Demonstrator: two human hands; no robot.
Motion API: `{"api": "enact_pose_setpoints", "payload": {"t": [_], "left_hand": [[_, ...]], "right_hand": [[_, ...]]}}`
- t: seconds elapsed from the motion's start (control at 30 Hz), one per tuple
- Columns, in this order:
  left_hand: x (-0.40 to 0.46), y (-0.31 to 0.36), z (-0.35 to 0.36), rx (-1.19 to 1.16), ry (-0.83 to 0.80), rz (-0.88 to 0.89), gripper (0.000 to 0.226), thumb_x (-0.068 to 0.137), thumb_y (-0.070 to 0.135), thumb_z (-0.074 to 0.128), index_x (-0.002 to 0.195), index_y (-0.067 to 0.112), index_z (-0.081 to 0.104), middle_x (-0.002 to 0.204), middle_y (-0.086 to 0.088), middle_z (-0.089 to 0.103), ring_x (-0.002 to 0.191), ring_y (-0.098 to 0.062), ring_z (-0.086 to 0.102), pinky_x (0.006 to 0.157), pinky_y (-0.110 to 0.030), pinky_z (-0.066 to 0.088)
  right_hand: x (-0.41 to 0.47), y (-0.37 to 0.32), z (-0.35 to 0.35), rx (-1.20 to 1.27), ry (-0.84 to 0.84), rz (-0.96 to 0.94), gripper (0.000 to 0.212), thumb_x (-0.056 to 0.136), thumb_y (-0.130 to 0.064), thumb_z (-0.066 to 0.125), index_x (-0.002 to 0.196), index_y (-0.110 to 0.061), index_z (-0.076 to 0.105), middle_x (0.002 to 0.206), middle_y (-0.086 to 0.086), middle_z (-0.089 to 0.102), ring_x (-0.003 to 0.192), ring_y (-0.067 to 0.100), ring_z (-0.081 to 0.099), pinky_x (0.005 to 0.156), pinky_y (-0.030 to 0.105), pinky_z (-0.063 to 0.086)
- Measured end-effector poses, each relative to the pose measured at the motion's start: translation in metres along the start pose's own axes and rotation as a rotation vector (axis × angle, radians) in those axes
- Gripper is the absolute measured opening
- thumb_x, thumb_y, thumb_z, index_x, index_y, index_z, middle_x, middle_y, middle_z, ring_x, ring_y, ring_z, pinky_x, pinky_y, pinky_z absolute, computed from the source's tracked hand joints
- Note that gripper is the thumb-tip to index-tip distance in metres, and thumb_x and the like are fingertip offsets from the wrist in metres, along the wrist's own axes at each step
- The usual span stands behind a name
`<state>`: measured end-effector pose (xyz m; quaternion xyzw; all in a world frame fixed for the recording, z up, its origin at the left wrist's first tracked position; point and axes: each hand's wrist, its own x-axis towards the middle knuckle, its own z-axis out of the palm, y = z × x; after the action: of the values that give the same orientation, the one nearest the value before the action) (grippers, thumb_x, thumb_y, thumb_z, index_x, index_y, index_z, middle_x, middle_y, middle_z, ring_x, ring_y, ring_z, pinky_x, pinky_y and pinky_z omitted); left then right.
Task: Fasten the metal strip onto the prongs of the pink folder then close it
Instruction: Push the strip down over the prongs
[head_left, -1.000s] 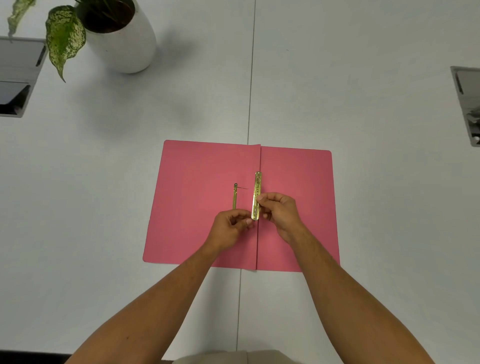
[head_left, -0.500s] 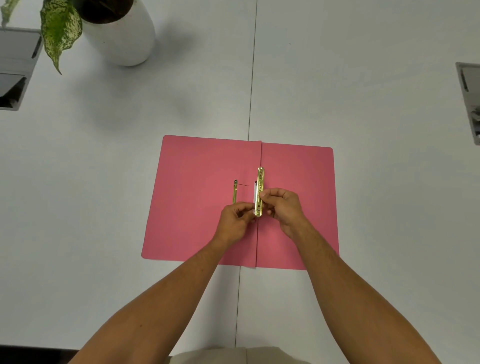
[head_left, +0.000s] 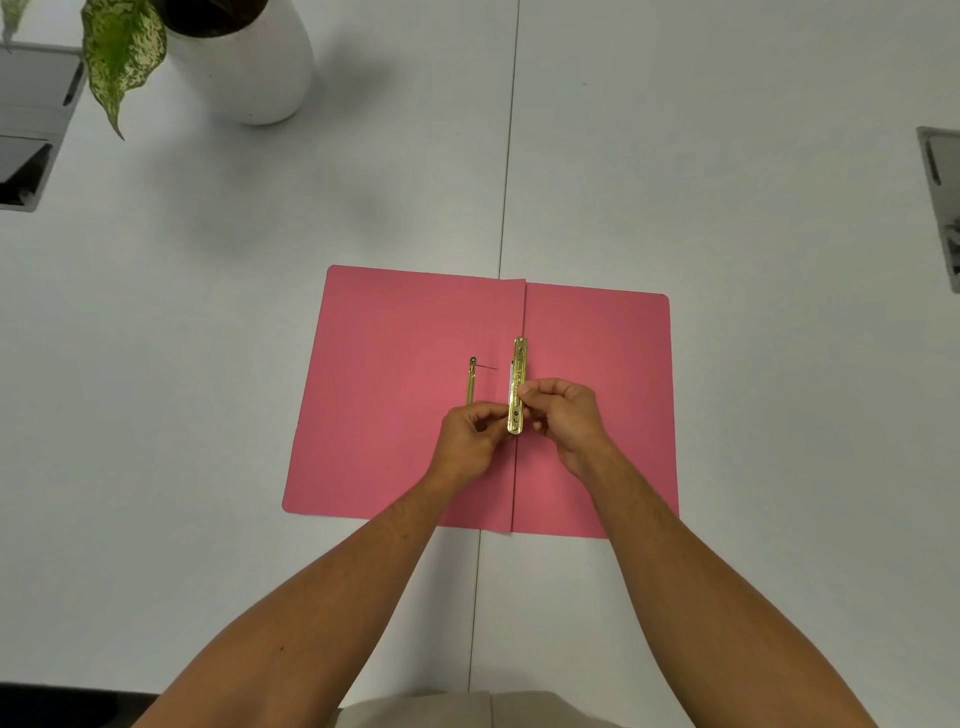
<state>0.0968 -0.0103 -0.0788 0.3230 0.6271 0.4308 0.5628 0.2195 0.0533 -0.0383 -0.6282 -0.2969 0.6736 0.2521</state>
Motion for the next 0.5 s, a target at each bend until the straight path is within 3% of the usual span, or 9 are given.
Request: {"api": "enact_pose_setpoints", "payload": {"t": [0.2,0.5], "left_hand": [[-0.0003,-0.0006,-0.0001,0.010,-0.003,-0.005,0.017,0.082,-0.001,0.068,0.097,0.006,0.074,0.089,-0.011,0.074,0.081,-0.016,0.069,0.082,-0.029,0.055],[-0.0031,0.0039,-0.0037,-0.004,-0.019,-0.024,0.021,0.082,-0.002,0.068,0.092,0.016,0.075,0.087,0.002,0.075,0.083,-0.011,0.071,0.081,-0.023,0.055]], "right_hand": [[-0.0002,0.0015,-0.0003,-0.024,0.010,-0.007,0.008,0.083,-0.001,0.066,0.078,-0.007,0.068,0.064,0.005,0.065,0.051,0.009,0.056,0.047,0.021,0.042],[0.0027,0.0050,0.0023,-0.043,0.016,-0.022,0.007,0.083,-0.001,0.066,0.079,-0.007,0.068,0.058,0.001,0.065,0.046,0.006,0.056,0.043,0.017,0.042]]}}
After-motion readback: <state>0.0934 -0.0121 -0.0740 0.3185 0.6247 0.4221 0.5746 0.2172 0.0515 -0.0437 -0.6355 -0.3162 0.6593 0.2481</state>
